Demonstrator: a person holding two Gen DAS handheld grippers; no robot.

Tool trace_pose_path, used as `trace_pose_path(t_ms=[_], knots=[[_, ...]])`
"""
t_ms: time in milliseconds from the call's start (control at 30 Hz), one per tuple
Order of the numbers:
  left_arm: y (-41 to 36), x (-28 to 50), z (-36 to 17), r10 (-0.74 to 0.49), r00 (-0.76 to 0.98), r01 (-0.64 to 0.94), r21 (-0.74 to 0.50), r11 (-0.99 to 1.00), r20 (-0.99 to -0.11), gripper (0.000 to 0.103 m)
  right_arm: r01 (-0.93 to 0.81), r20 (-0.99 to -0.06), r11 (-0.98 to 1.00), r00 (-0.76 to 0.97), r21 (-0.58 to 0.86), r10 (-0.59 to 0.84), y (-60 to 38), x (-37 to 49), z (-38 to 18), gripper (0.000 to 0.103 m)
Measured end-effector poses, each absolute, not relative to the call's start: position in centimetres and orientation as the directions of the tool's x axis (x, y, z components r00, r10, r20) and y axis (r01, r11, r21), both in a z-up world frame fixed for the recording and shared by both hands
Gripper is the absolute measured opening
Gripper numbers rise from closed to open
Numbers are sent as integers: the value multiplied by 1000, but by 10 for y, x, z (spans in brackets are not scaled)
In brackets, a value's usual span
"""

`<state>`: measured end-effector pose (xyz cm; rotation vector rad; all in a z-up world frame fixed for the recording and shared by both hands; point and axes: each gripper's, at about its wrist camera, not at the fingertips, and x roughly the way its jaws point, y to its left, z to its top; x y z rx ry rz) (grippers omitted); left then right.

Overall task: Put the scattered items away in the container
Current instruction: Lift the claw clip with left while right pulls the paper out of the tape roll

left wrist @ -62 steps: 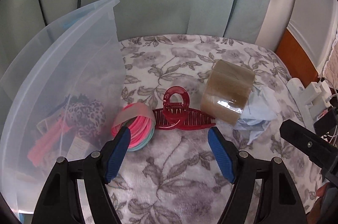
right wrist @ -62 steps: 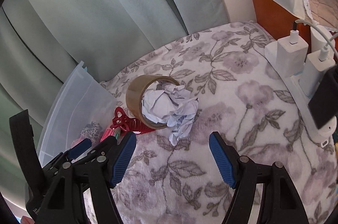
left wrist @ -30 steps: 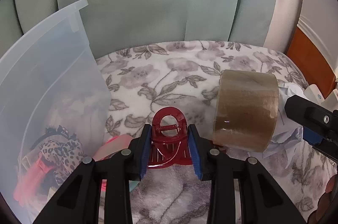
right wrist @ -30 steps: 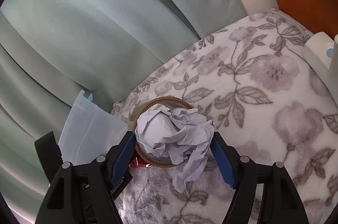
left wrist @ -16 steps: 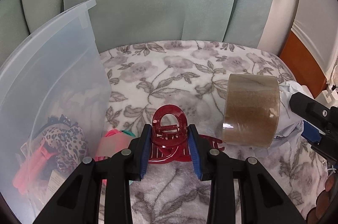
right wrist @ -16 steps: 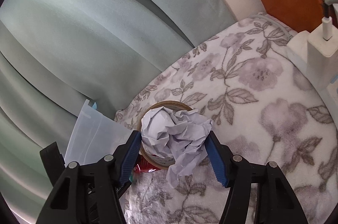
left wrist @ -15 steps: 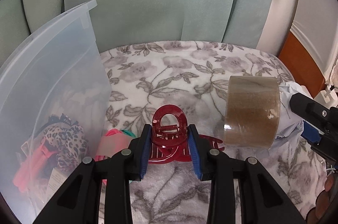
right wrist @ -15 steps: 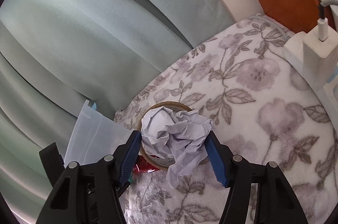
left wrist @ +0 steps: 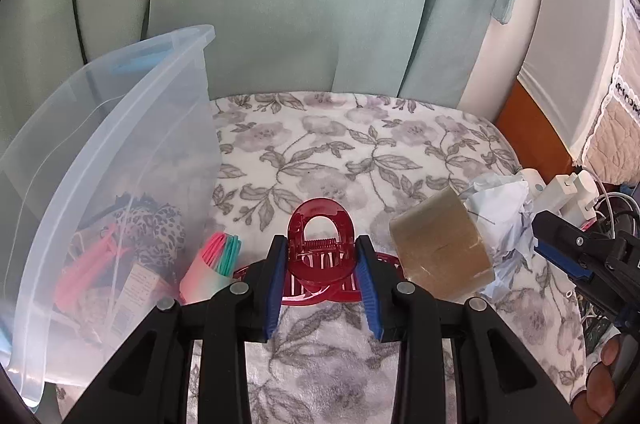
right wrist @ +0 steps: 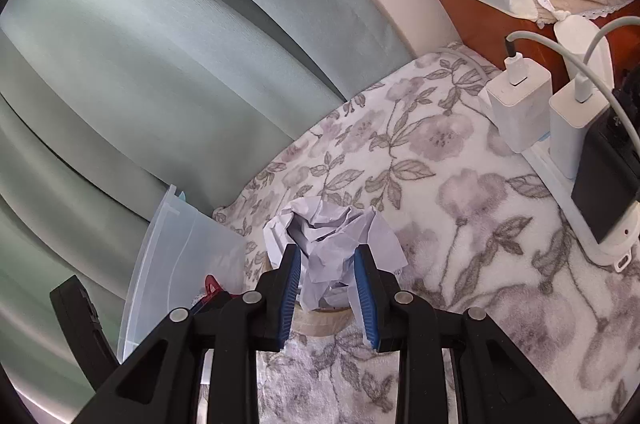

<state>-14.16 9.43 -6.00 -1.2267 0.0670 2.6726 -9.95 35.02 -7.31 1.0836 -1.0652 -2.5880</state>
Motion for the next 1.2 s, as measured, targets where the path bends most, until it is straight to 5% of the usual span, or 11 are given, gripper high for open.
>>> trace_pose_path(t_ms=[233,367,1200], knots=[[90,-131,-60,157,-641,-194,-40,-980,-752,35,-140,-579,-752,-732,645,-360,350,-89,-67,36],[88,-131,-58,156,-650,-198,-32,-980,-744,35,-148,-558,-732,-749,665,-356,353,-89,-71,73],[96,-154,-108,166,-582,-238,-28,-971,-796,35,-322,-597,-658,-764,681,-244,390,-138,-130,73]])
